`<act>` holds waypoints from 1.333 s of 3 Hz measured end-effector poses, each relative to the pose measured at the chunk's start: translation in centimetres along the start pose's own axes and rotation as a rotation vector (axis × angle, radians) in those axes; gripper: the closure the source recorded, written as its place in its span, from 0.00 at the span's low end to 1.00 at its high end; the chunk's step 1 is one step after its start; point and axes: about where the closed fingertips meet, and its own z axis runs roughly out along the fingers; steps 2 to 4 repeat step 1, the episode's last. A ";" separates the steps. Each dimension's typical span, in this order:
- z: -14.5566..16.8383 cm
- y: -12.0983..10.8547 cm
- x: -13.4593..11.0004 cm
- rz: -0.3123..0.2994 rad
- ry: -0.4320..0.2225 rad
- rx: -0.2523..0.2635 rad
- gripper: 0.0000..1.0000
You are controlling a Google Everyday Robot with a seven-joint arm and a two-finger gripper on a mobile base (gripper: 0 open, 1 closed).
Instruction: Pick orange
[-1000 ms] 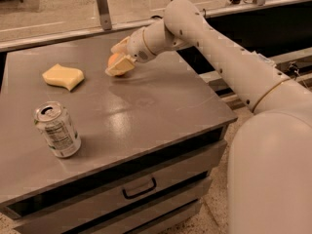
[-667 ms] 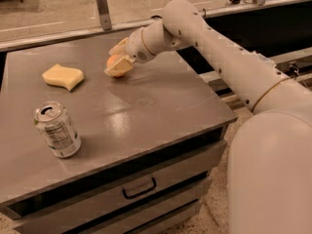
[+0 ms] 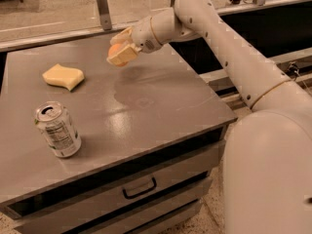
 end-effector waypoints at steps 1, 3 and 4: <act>-1.0 -0.4 -1.2 -0.015 -0.015 0.002 1.00; -1.0 -0.4 -1.2 -0.015 -0.015 0.002 1.00; -1.0 -0.4 -1.2 -0.015 -0.015 0.002 1.00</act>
Offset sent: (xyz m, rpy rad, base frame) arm 0.0000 0.0000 0.0000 0.0000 0.0000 0.0000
